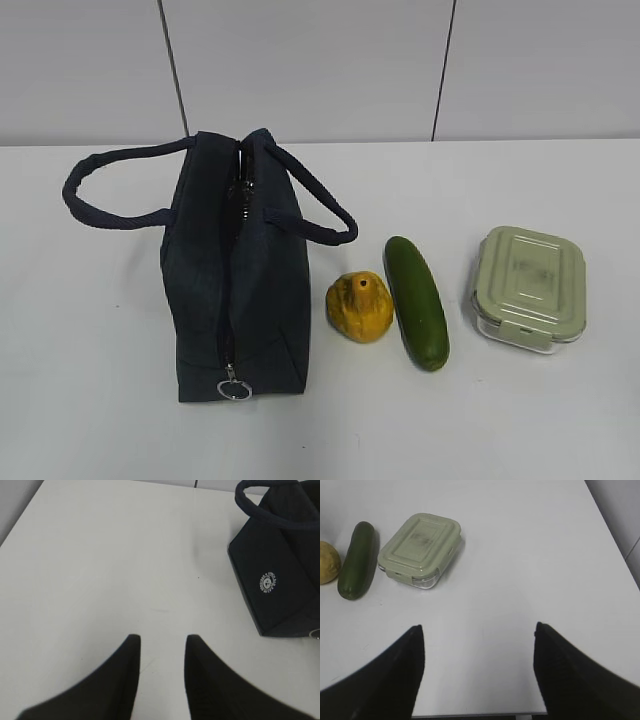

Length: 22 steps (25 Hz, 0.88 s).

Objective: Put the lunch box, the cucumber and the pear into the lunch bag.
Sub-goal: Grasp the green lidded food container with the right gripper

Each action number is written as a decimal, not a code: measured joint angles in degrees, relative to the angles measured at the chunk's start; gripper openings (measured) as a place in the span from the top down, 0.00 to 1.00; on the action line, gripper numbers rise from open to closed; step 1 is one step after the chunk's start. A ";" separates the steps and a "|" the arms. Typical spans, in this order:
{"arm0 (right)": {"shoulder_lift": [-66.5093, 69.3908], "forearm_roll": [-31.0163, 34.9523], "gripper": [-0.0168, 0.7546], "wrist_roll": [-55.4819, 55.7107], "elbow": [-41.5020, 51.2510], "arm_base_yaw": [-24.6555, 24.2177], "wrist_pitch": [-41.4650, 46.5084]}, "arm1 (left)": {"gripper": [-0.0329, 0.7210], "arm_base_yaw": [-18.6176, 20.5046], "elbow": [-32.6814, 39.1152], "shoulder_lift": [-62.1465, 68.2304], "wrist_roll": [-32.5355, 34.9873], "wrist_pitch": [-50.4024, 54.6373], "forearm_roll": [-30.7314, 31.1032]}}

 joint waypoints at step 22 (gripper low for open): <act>0.00 0.00 0.32 0.00 0.00 0.00 0.00 | 0.64 0.00 -3.62 8.78 0.00 -2.48 -4.71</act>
